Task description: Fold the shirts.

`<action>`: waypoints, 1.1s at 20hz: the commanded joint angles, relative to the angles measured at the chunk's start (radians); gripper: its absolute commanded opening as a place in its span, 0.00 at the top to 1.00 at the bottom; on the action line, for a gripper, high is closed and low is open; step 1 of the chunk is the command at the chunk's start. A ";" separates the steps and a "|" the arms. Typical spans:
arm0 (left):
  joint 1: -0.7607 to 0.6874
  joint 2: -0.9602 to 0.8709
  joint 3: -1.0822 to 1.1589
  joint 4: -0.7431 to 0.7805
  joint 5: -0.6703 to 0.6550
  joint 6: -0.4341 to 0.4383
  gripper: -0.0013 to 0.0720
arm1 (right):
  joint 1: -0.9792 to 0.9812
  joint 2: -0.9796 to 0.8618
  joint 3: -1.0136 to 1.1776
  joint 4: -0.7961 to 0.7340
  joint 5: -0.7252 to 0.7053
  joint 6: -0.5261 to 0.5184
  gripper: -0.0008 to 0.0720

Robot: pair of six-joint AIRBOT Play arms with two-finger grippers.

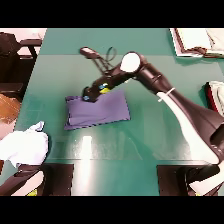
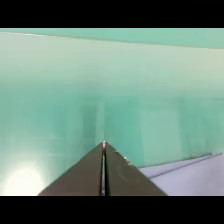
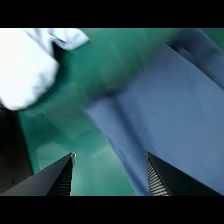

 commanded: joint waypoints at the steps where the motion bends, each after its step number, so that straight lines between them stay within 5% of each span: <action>1: 0.014 0.012 -0.001 0.006 -0.033 0.004 0.95 | -0.158 0.098 -0.209 -0.076 0.044 0.069 0.30; 5: 0.014 0.009 -0.001 -0.002 -0.039 0.004 0.95 | -0.367 0.205 -0.490 -0.066 -0.018 0.152 0.28; 7: 0.014 0.005 -0.001 -0.005 -0.040 0.004 0.95 | -0.441 0.215 -0.599 0.025 -0.080 0.154 0.13; 17: 0.014 0.001 -0.001 -0.055 -0.016 0.004 0.95 | -0.304 -0.076 -0.505 0.291 -0.115 0.062 0.24; 18: 0.014 0.001 -0.001 -0.058 -0.019 0.004 0.95 | -0.275 -0.106 -0.463 0.293 -0.116 0.061 0.32; 19: 0.014 0.001 -0.001 -0.062 -0.024 0.004 0.95 | -0.249 -0.130 -0.423 0.293 -0.121 0.055 0.53; 22: 0.001 0.001 -0.001 -0.081 -0.033 0.003 0.95 | -0.216 -0.158 -0.327 0.282 -0.122 0.024 0.92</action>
